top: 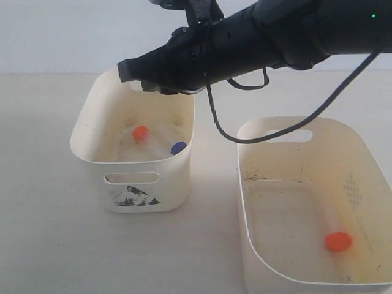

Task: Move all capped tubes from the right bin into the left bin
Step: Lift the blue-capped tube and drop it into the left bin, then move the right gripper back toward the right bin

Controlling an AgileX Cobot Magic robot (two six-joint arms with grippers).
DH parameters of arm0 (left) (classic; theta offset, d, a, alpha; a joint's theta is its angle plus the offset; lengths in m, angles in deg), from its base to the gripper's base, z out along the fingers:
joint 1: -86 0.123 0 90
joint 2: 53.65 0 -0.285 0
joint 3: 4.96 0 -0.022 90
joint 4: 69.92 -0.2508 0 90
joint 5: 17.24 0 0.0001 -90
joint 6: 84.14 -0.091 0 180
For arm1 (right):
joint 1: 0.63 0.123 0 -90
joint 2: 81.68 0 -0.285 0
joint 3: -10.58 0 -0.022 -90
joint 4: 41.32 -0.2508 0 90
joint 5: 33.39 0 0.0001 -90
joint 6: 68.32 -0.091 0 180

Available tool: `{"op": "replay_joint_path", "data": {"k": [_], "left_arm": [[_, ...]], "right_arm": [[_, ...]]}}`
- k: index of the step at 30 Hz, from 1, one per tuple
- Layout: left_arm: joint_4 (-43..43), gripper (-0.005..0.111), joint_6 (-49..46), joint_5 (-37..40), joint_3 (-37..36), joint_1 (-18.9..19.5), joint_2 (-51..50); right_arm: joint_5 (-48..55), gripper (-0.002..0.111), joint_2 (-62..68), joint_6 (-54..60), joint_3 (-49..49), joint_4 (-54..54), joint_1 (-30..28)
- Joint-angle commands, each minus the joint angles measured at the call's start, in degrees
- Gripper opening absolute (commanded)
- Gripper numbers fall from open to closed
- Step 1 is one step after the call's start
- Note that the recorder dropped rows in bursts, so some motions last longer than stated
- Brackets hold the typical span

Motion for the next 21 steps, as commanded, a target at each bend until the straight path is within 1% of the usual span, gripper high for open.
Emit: {"op": "replay_joint_path", "data": {"k": [1, 4, 6, 8, 10, 12, 14, 16, 17, 19, 21], "left_arm": [[0.2, 0.004, 0.5, -0.2, 0.2, -0.3, 0.0], [0.2, 0.004, 0.5, -0.2, 0.2, -0.3, 0.0], [0.2, 0.004, 0.5, -0.2, 0.2, -0.3, 0.0], [0.2, 0.004, 0.5, -0.2, 0.2, -0.3, 0.0], [0.2, 0.004, 0.5, -0.2, 0.2, -0.3, 0.0], [0.2, 0.004, 0.5, -0.2, 0.2, -0.3, 0.0], [0.2, 0.004, 0.5, -0.2, 0.2, -0.3, 0.0], [0.2, 0.004, 0.5, -0.2, 0.2, -0.3, 0.0], [0.2, 0.004, 0.5, -0.2, 0.2, -0.3, 0.0], [0.2, 0.004, 0.5, -0.2, 0.2, -0.3, 0.0], [0.2, 0.004, 0.5, -0.2, 0.2, -0.3, 0.0]], "right_arm": [[1.4, 0.0, -3.8, -1.4, -0.5, 4.3, -0.1], [5.0, 0.0, -6.7, -6.3, -0.5, 7.9, -0.6], [9.0, 0.0, -8.8, -12.6, -0.5, 14.1, -1.3], [13.1, 0.0, -10.7, -22.1, -0.5, 24.8, -1.7], [18.0, 0.0, -12.3, -36.1, -0.5, 37.7, -1.7], [25.1, 0.0, -14.0, -49.2, -0.5, 50.8, -1.7], [33.5, 0.0, -15.3, -58.2, -0.5, 59.8, -1.7], [41.2, 0.0, -16.4, -62.4, -0.5, 64.8, -1.7], [45.9, 0.0, -16.8, -64.3, -0.5, 65.9, -1.7], [51.2, 0.0, -17.1, -65.7, -0.5, 66.4, -1.7], [51.2, 0.0, -17.0, -67.0, -0.3, 66.5, -1.7]]}}
